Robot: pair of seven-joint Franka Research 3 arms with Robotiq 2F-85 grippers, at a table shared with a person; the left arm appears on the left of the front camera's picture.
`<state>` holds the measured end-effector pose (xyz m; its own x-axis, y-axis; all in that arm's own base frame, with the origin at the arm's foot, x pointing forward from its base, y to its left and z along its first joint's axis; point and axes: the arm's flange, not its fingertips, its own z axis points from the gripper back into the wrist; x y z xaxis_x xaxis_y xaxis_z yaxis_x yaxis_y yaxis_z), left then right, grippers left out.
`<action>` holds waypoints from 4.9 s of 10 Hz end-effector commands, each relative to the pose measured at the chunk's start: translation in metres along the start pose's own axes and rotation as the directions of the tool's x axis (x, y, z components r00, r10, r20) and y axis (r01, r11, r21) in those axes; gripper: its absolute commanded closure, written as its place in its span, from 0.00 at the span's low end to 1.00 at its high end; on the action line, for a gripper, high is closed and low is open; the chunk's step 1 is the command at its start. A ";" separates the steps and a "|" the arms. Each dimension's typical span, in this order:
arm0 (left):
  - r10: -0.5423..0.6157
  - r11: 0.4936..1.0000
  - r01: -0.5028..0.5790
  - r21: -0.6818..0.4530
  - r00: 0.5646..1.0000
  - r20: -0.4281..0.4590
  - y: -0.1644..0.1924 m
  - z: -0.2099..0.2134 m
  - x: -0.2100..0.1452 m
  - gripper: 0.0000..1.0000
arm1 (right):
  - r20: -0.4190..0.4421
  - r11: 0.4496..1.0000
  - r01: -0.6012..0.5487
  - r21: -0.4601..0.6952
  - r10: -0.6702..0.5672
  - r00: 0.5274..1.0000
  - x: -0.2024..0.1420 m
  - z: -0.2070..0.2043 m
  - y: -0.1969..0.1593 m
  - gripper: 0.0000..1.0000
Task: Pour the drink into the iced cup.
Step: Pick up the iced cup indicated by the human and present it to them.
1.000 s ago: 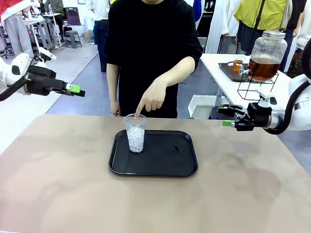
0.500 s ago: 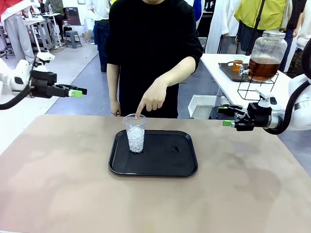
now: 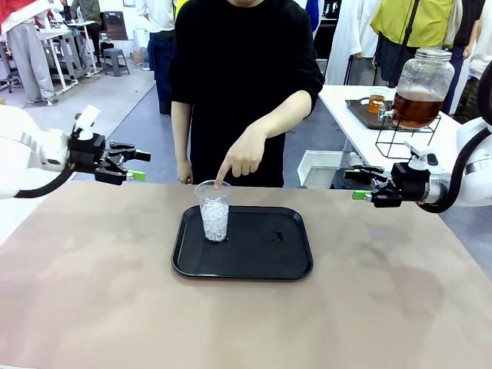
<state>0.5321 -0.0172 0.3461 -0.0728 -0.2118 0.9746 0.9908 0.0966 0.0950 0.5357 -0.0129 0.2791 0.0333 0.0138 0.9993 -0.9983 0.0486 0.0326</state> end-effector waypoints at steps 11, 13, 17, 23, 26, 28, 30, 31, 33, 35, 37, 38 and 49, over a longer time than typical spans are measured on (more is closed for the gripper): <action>0.002 1.000 0.000 -0.024 0.997 0.071 -0.004 -0.022 -0.017 0.00 | -0.002 1.000 -0.003 0.000 0.003 1.000 0.003 0.000 -0.002 0.00; 0.002 1.000 -0.001 -0.014 0.998 0.066 -0.007 -0.036 -0.026 0.00 | -0.002 1.000 -0.003 0.000 0.003 1.000 0.003 0.000 -0.002 0.00; -0.055 0.998 0.056 -0.014 0.996 0.072 -0.012 -0.066 -0.048 0.00 | -0.002 1.000 -0.003 0.000 0.003 1.000 0.003 0.000 -0.002 0.00; -0.023 1.000 0.025 -0.019 0.995 0.098 -0.012 -0.101 -0.081 0.00 | -0.002 1.000 -0.003 0.000 0.003 1.000 0.003 0.000 -0.002 0.00; 0.013 0.996 -0.005 -0.085 0.995 0.102 -0.011 -0.121 -0.087 0.00 | -0.002 1.000 -0.003 0.000 0.003 1.000 0.003 0.000 -0.002 0.00; 0.023 0.995 -0.011 -0.098 0.993 0.120 -0.013 -0.124 -0.089 0.00 | -0.002 1.000 -0.003 0.000 0.003 1.000 0.003 0.000 -0.002 0.00; 0.033 0.993 -0.020 -0.114 0.993 0.115 -0.013 -0.131 -0.090 0.00 | -0.002 1.000 -0.003 0.000 0.003 1.000 0.003 0.000 -0.002 0.00; 0.039 0.993 -0.026 -0.117 0.993 0.116 -0.011 -0.133 -0.091 0.00 | -0.002 1.000 -0.003 0.000 0.003 1.000 0.003 0.000 -0.002 0.00; 0.053 0.989 -0.036 -0.145 0.992 0.115 -0.010 -0.140 -0.091 0.00 | -0.002 1.000 -0.003 0.000 0.003 1.000 0.003 0.000 -0.002 0.00; 0.061 0.988 -0.045 -0.147 0.992 0.108 -0.007 -0.144 -0.091 0.00 | -0.002 1.000 -0.003 0.000 0.003 1.000 0.003 0.000 -0.002 0.00; 0.069 0.985 -0.051 -0.162 0.992 0.105 -0.004 -0.149 -0.091 0.00 | -0.002 1.000 -0.003 0.000 0.003 1.000 0.003 0.000 -0.002 0.00; 0.071 0.984 -0.053 -0.168 0.992 0.103 -0.003 -0.152 -0.090 0.00 | -0.002 1.000 -0.003 0.000 0.003 1.000 0.003 0.000 -0.002 0.00; 0.094 0.972 -0.068 -0.225 0.990 0.108 -0.011 -0.165 -0.084 0.00 | -0.002 1.000 -0.003 0.000 0.003 1.000 0.003 0.000 -0.002 0.00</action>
<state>0.5509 -0.1618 0.2266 -0.0055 -0.1042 0.9945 0.9957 -0.0929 -0.0042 0.5357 -0.0129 0.2791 0.0332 0.0139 0.9994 -0.9983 0.0486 0.0324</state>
